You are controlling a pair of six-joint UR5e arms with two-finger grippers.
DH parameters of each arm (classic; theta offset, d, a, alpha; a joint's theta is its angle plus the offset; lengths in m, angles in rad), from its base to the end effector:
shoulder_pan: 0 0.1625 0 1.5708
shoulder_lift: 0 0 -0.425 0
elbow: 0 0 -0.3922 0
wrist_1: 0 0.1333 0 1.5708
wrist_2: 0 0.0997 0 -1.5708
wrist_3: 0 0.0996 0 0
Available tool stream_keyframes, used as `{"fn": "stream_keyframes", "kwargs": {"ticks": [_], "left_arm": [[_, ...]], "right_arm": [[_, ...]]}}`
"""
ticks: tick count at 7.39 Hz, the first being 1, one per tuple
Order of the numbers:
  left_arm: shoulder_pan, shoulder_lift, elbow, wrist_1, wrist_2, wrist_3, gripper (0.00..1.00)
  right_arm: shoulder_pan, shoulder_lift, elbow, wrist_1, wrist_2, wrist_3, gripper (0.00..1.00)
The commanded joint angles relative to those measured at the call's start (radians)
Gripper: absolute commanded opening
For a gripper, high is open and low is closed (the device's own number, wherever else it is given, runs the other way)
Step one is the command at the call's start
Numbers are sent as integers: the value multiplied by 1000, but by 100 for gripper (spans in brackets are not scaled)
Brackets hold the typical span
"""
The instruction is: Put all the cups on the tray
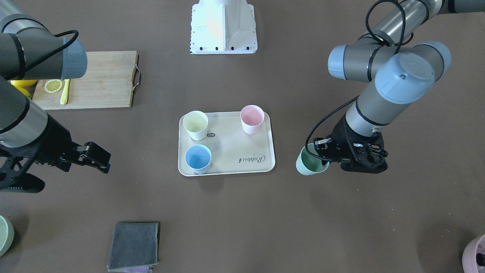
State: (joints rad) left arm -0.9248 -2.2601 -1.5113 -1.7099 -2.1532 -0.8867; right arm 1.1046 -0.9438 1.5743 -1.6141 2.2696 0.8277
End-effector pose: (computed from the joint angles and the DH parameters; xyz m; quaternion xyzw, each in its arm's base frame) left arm 0.3688 -0.6196 0.2499 0.0743 0.4409 0.0003 0.8945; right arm -0.2489 -0.6487 0.2837 0.0195 -0.4254 0.0642 0.9025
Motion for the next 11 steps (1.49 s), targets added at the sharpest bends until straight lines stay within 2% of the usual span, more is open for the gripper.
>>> {"fn": "stream_keyframes", "kwargs": {"ticks": [1,3,5,7,8,9,10,11], "left_arm": [[107,-68,23,0,94,-128,0],[171,-78,34,-11,155,-169,0],[217,-73,98,-106,199,-214,0],[244,-70,106,-122,222,-218,0],[244,-67,105,-122,223,-209,77],[241,-64,86,-123,223,-207,98],[233,-34,32,-119,228,-205,98],[177,-15,-21,-90,213,-201,98]], "right_arm": [[59,-78,9,-1,7,-138,100],[96,-118,7,-1,8,-202,100],[106,-144,10,5,8,-226,100],[109,-150,10,6,8,-239,100],[112,-154,10,5,8,-240,100],[118,-162,12,6,10,-240,100],[122,-183,19,5,25,-249,100],[132,-222,30,5,39,-283,100]]}}
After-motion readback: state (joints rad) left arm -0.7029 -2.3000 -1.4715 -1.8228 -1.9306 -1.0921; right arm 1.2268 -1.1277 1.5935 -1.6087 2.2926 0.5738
